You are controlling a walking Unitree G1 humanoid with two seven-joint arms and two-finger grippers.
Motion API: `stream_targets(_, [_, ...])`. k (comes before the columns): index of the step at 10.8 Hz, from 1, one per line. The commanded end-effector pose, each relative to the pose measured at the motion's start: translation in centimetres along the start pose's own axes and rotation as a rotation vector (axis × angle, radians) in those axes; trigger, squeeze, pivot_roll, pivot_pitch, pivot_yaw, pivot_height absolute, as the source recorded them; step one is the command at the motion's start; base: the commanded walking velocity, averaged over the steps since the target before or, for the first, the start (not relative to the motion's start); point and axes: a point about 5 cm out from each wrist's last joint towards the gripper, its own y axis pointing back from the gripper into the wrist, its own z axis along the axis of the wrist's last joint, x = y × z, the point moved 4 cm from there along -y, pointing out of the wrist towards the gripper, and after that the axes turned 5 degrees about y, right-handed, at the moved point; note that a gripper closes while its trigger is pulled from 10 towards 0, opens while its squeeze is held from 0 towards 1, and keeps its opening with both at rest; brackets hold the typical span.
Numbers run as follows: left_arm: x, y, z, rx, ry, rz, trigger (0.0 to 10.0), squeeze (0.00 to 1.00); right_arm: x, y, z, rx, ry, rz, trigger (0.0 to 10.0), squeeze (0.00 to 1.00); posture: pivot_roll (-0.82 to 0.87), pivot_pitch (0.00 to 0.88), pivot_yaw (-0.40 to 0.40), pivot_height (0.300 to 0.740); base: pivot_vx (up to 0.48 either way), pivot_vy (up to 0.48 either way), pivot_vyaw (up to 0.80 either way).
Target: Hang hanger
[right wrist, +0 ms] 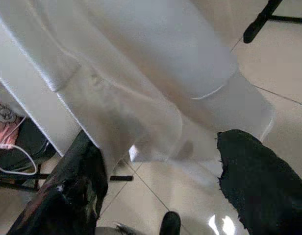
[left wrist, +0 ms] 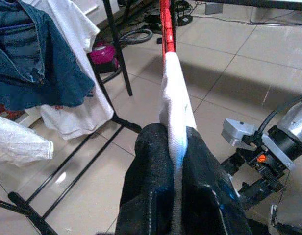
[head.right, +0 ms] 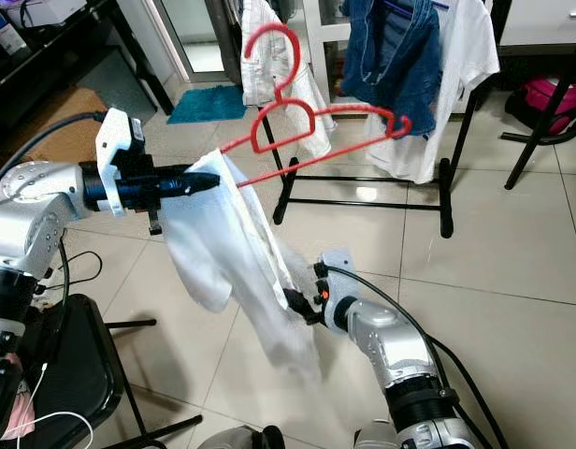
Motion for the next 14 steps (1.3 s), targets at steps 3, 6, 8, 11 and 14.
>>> stream_targets(3, [0.9, 1.3, 1.0, -0.020, -0.021, 0.047, 0.0, 0.00, 0.2, -0.2, -0.9, 0.023, 0.004, 0.021, 0.0, 0.00, -0.06, 0.111, 0.268, 0.740, 0.000, 0.000, 0.00])
stream_targets(6, [0.6, 1.7, 0.8, -0.009, -0.021, 0.038, 0.0, 0.00, -1.0, 0.4, -1.1, 0.004, -0.023, -0.002, 0.0, 0.00, -0.06, 0.104, 0.272, 0.740, 0.000, 0.000, 0.00])
stream_targets(8, [0.2, 2.1, 0.4, -0.005, -0.013, 0.033, 0.0, 0.00, -2.6, 1.0, -0.9, -0.023, -0.057, -0.057, 0.0, 0.00, -0.06, 0.101, 0.275, 0.740, 0.000, 0.000, 0.00])
stream_targets(11, [-1.0, 3.4, -0.8, 0.013, 0.011, 0.001, 0.0, 0.00, -7.7, 3.1, 0.7, -0.140, -0.102, -0.304, 0.0, 0.00, -0.06, 0.103, 0.272, 0.740, 0.000, 0.000, 0.00])
stream_targets(14, [-2.4, 4.7, -1.7, -0.006, 0.038, 0.024, 0.0, 0.00, -12.5, 6.2, 2.6, -0.263, -0.168, -0.487, 0.0, 0.00, -0.06, 0.097, 0.251, 0.740, 0.000, 0.000, 0.00])
